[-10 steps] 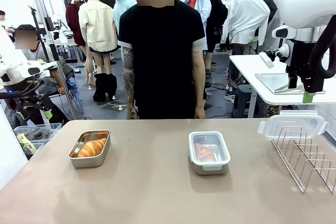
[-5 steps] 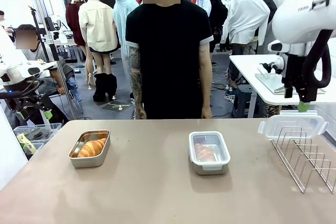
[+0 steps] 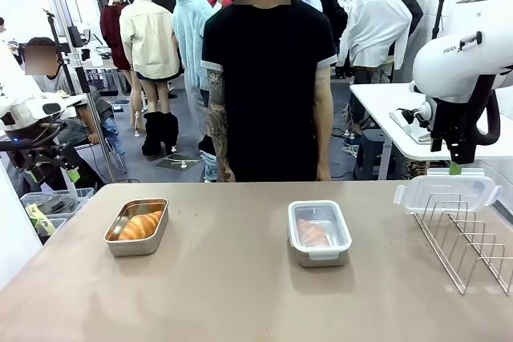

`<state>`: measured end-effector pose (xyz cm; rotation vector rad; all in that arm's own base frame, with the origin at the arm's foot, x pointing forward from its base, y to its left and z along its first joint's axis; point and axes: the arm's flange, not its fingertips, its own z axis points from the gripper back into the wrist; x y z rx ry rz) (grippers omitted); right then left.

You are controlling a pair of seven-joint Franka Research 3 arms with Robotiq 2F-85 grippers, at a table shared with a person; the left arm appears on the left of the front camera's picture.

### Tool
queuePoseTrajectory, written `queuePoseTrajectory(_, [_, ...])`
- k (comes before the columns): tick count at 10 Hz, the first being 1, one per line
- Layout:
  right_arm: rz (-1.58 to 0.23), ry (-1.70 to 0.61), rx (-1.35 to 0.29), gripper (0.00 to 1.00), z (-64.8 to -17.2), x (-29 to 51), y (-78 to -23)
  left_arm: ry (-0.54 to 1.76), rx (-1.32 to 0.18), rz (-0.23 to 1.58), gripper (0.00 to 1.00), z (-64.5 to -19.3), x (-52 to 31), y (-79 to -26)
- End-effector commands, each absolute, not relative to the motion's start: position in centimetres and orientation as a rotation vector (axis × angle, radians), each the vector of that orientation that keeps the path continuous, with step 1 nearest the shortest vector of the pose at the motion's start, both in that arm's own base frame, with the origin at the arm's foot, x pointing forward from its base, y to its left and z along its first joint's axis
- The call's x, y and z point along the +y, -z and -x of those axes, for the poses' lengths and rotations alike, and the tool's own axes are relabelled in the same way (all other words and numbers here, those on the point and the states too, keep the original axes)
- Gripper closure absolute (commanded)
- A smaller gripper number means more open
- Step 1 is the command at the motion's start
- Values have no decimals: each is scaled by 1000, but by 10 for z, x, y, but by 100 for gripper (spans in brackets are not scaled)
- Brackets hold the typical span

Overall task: Place the bread in airtight containers.
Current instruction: Pick up one Airtight Container lid and hand it to the human.

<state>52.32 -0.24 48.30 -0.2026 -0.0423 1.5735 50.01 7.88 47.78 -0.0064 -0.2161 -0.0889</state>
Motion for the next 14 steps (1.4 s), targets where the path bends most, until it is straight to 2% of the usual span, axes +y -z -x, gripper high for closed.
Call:
queuePoseTrajectory(1, [178,-1605,-46,0,-538,-14,-474,71,-225,-19,0,-500,79,-478])
queuePoseTrajectory(5, [58,-1607,-37,0,-558,-22,-459,71,-225,-19,0,-500,79,-478])
queuePoseTrajectory(13, [-29,-1546,47,0,-604,-24,-429,71,-225,-19,0,-500,79,-478])
queuePoseTrajectory(14, [-41,-1554,48,8,-603,-25,-429,71,-225,-19,0,-500,79,-478])
